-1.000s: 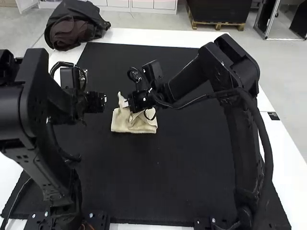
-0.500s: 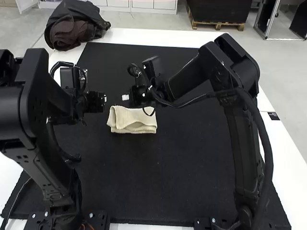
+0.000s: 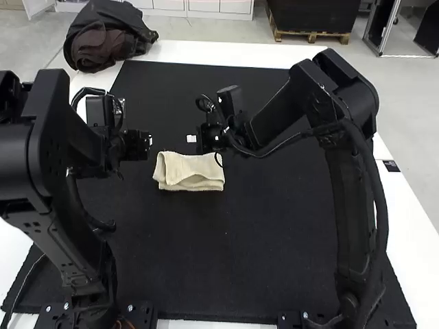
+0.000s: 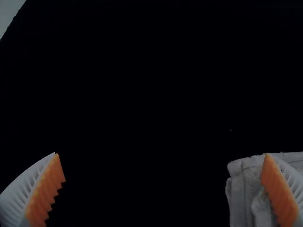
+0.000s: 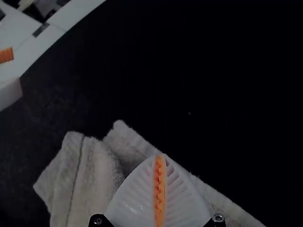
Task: Fold the towel.
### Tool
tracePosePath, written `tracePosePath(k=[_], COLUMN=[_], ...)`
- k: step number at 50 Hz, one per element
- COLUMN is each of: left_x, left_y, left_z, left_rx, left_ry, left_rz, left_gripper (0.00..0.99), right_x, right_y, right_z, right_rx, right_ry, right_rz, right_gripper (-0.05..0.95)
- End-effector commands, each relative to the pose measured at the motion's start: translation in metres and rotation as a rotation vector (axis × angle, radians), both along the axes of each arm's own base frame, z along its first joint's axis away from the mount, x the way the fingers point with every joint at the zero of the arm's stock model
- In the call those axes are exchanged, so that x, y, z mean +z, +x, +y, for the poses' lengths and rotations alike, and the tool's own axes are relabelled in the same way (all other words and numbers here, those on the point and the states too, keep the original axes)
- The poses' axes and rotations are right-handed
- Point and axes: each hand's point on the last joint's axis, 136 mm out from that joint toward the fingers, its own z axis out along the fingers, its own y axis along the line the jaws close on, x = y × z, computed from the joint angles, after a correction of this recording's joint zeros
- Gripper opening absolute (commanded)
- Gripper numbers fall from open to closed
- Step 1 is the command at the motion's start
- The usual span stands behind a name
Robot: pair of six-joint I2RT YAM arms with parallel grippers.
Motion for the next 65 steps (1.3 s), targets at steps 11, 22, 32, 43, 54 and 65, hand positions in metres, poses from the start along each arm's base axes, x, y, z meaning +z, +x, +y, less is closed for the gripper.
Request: tracePosePath(k=[11,22,32,43,54,65], left_x=[0.003,0.003,0.006,0.01,0.015,0.02], left_y=[0.001,0.001,0.003,0.005,0.008,0.01], left_z=[0.0,0.0,0.0,0.001,0.001,0.001], left_rx=[-0.003,-0.005,-0.004,-0.002,0.004,0.008], left_ry=[-0.009,-0.01,-0.009,-0.006,-0.018,-0.023], left_rz=[-0.014,-0.014,-0.028,-0.044,-0.059,-0.072], left_gripper=[0.97,0.97,0.97,0.97,0.97,0.97], right_x=[-0.007,-0.021,-0.036,-0.06,-0.083,-0.089], right_y=[-0.015,-0.018,-0.024,-0.032,-0.042,-0.045], right_z=[0.024,0.026,0.032,0.035,0.036,0.035], right_rx=[0.051,0.062,0.085,0.102,0.116,0.117], right_ry=[0.024,0.024,0.037,0.038,0.024,0.033], right_rz=[-0.016,-0.009,-0.008,-0.005,-0.013,-0.021], right_gripper=[-0.02,-0.02,-0.02,-0.02,-0.02,-0.02])
